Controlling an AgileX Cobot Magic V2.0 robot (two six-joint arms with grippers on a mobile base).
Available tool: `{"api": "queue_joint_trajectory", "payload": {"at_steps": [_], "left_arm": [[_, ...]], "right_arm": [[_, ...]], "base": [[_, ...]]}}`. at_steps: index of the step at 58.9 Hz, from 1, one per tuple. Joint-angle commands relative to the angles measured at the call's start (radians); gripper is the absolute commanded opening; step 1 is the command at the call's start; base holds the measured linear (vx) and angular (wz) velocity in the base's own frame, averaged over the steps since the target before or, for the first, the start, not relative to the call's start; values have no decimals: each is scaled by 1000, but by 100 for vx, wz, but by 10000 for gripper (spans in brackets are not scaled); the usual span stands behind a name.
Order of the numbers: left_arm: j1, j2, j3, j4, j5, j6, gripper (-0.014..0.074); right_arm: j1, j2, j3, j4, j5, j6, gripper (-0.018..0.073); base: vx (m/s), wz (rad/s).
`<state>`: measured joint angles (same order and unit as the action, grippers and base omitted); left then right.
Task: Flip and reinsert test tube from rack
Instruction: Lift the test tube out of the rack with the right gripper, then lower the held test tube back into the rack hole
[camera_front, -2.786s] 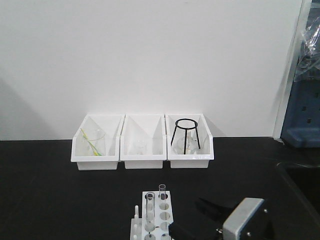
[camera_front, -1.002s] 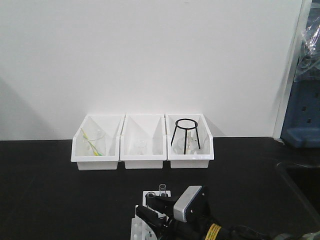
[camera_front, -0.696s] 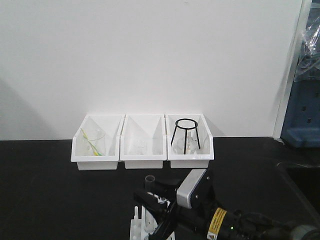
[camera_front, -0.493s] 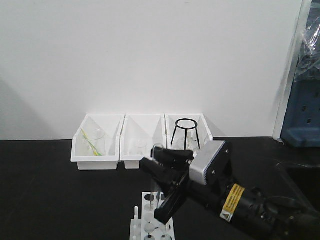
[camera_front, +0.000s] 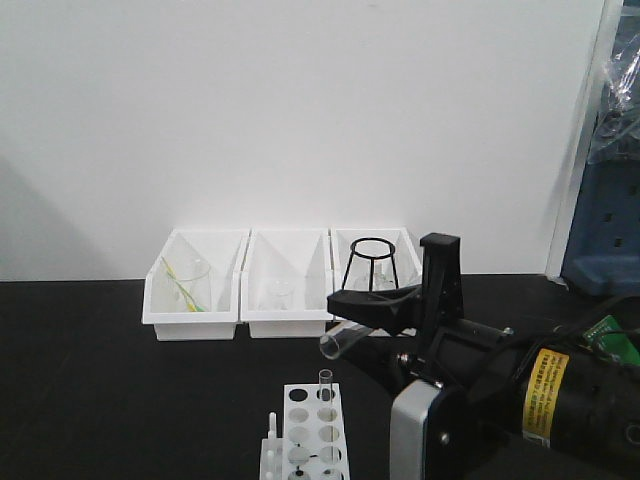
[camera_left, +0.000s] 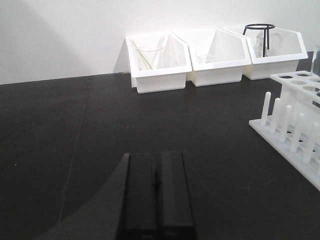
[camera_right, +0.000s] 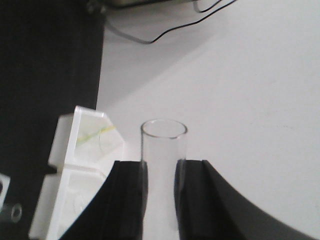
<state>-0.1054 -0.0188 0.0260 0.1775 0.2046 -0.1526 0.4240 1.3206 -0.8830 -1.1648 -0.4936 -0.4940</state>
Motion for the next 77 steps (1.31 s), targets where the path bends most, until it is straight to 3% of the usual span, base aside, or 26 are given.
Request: {"api": "queue_joint_trajectory", "payload": {"at_steps": [1, 7, 10, 19, 23, 29, 40, 50, 60, 77], "left_arm": [[0, -7, -4, -5, -81, -9, -6], [0, -7, -4, -5, -81, -9, -6], [0, -7, -4, -5, -81, -9, -6], [0, -7, -4, -5, -81, -9, -6], [0, -7, -4, -5, -81, -9, -6], [0, -7, -4, -5, -81, -9, -6], [0, -7, -4, -5, -81, -9, -6], [0, -7, -4, -5, -81, -9, -6], [0, -7, -4, -5, -81, -9, -6], [0, -7, -4, -5, -81, -9, -6]], "right_arm": [[-4, -39, -30, 23, 9, -46, -13], [-4, -39, -30, 165, -9, 82, -12], [-4, -39, -30, 295, -41, 219, -12], [-4, -38, -30, 776, -115, 816, -11], [-4, -35, -30, 856, -118, 907, -11], [-4, -25, -30, 806, -122, 892, -11], [-4, 24, -30, 601, -136, 944, -11], [-4, 135, -29, 404, -326, 1034, -11], [-4, 254, -29, 406, -480, 1010, -11], [-4, 373, -29, 411, -588, 885, -11]], "base": [[0, 0], [0, 0], [0, 0], [0, 0], [0, 0], [0, 0], [0, 0], [0, 0], [0, 0], [0, 0]]}}
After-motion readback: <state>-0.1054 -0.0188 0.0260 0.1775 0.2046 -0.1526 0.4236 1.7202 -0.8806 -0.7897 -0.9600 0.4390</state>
